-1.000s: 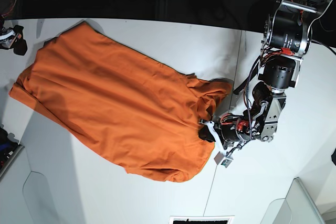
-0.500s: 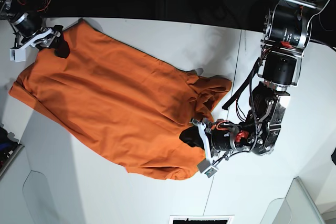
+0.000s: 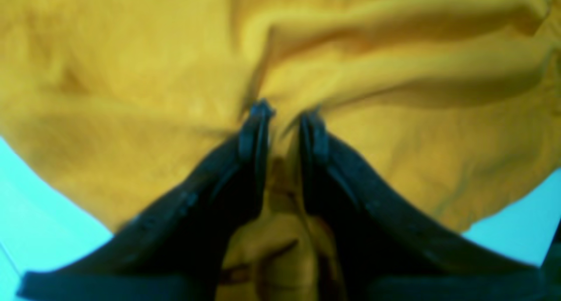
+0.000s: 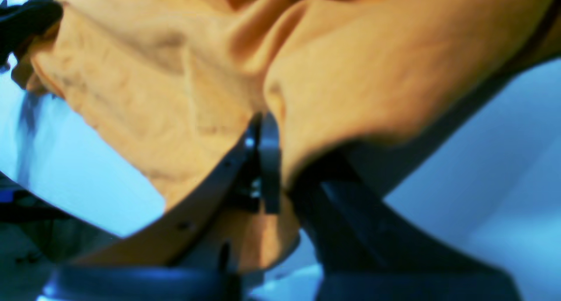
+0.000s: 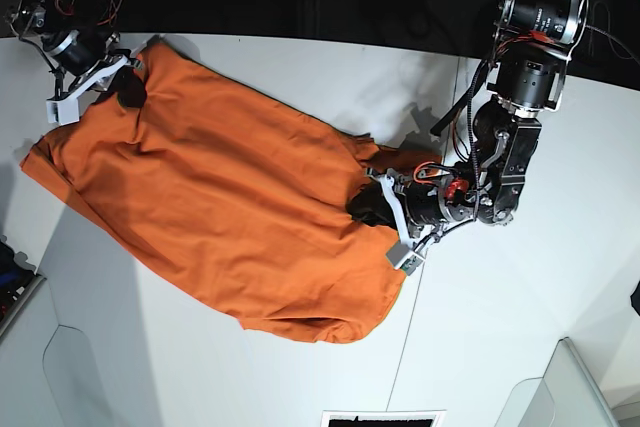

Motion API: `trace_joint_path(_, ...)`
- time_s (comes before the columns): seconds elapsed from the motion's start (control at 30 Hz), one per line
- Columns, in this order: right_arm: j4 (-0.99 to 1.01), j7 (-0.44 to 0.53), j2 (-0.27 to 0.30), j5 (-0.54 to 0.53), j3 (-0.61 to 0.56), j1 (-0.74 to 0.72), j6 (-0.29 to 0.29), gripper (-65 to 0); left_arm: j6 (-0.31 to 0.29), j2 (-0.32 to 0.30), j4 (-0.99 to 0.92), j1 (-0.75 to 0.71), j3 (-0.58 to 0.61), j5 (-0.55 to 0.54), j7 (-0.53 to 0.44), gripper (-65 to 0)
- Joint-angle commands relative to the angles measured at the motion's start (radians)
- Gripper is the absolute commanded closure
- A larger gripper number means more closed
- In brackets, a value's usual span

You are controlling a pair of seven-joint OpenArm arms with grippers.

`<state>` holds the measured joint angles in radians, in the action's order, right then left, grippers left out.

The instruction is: Layout the t-shirt on the table in an organized manner, then fold the t-shirt properly

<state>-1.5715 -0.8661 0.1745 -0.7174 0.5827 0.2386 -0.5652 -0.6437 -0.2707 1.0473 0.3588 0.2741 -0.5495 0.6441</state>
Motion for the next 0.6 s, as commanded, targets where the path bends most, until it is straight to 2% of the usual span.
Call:
trace_joint_path(0.0,-0.023,-0.034,0.023,-0.015,0.027,0.005,-0.008,0.0,0.05,-0.01,-0.02,0.019,-0.003,0.074,0.018,-16.4)
trace_joint_path(0.07,-0.038,-0.087,0.046,-0.072,0.079,0.016,-0.008,0.0,0.08,-0.01,-0.066,0.027,-0.003,0.122,-0.002,-16.4)
trace_joint_path(0.13,-0.058,-0.105,0.069,-0.109,0.143,0.036,-0.014,0.0,0.084,-0.015,-0.098,0.033,-0.003,0.169,-0.021,-16.4)
trace_joint_path(0.23,-0.099,-0.116,0.098,-0.153,0.234,0.072,-0.014,0.0,0.091,-0.039,-0.112,0.034,-0.003,0.18,-0.024,-16.4)
trace_joint_path(0.27,-0.112,-0.126,0.105,-0.166,0.26,0.082,-0.014,-4.6,0.099,-0.049,-0.112,0.035,-0.003,0.18,-0.024,-16.4)
trace_joint_path(0.37,-0.138,-0.126,0.123,-0.184,0.327,0.114,-0.006,-29.3,0.102,-0.069,-0.112,0.038,-0.003,0.172,-0.027,-16.4)
trace_joint_path(0.4,-0.142,-0.126,0.129,-0.188,0.344,0.122,-0.006,-35.2,0.102,-0.073,-0.112,0.04,-0.003,0.171,-0.026,-16.4)
trace_joint_path(0.43,-0.144,-0.126,0.134,-0.19,0.36,0.129,-0.006,-38.7,0.102,-0.074,-0.112,0.04,-0.003,0.167,-0.026,-16.4)
trace_joint_path(0.57,-0.144,-0.126,0.148,-0.196,0.383,0.139,-0.006,-39.5,0.101,-0.073,-0.112,0.043,-0.003,0.136,-0.019,-16.4)
